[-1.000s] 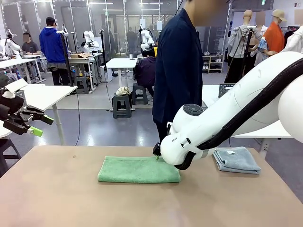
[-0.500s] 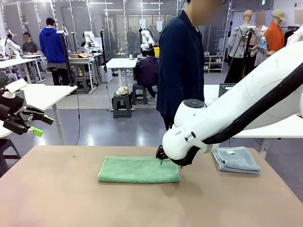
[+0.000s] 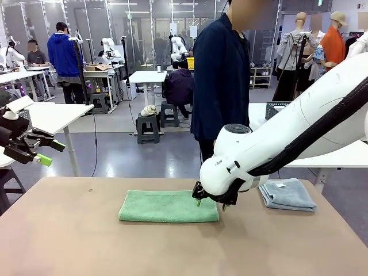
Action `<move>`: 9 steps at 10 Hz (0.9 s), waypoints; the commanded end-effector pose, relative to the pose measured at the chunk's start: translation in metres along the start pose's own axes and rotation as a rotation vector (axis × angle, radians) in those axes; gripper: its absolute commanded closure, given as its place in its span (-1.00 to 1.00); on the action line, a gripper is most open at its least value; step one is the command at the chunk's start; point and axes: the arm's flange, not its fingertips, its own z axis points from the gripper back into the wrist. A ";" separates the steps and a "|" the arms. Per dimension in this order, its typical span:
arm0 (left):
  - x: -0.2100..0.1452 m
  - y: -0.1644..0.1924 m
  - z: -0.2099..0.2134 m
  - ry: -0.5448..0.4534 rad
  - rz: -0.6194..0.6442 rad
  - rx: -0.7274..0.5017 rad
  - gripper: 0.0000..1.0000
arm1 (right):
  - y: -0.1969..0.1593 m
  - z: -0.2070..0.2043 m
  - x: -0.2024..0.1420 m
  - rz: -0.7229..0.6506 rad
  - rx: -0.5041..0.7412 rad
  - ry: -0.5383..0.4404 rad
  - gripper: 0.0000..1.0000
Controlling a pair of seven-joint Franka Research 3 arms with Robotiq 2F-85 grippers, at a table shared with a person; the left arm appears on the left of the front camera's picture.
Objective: Fold the towels and place them in the basket.
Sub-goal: When a person lays out a Towel with hook on the table, fold it in half twice.
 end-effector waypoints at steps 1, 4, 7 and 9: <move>0.001 -0.001 0.001 -0.002 -0.003 0.000 -1.00 | 0.007 -0.004 0.006 0.025 -0.022 0.007 -1.00; 0.001 -0.001 0.001 -0.002 -0.003 0.000 -1.00 | 0.011 -0.007 0.006 0.046 -0.039 -0.008 -0.60; 0.001 -0.001 0.001 -0.002 -0.003 0.000 -1.00 | 0.016 -0.008 0.007 0.048 -0.067 0.003 -0.44; 0.001 -0.001 0.001 -0.002 -0.003 0.000 -1.00 | 0.019 -0.010 0.006 0.045 -0.089 0.001 -0.25</move>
